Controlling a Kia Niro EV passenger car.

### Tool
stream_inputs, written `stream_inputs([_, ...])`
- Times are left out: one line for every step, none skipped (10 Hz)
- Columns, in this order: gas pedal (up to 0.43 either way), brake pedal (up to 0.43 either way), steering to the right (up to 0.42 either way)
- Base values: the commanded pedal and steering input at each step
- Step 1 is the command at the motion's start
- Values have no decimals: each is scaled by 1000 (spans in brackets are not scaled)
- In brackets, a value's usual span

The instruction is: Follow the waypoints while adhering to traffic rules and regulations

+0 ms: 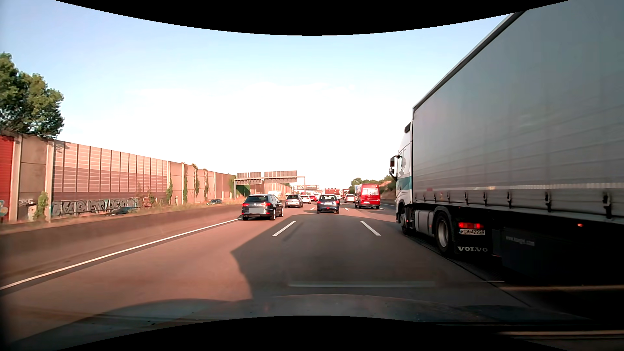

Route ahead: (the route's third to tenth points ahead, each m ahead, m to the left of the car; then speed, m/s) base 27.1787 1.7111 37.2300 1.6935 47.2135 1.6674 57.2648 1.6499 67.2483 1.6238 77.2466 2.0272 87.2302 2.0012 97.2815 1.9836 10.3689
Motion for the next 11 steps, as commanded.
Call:
stream_inputs([0,0,-5])
stream_inputs([0,0,-5])
stream_inputs([0,0,-5])
stream_inputs([0,0,-5])
stream_inputs([0,0,-5])
stream_inputs([0,0,-5])
stream_inputs([0,0,-5])
stream_inputs([0,0,-5])
stream_inputs([0,0,-5])
stream_inputs([0,0,-4])
stream_inputs([0,0,-4])
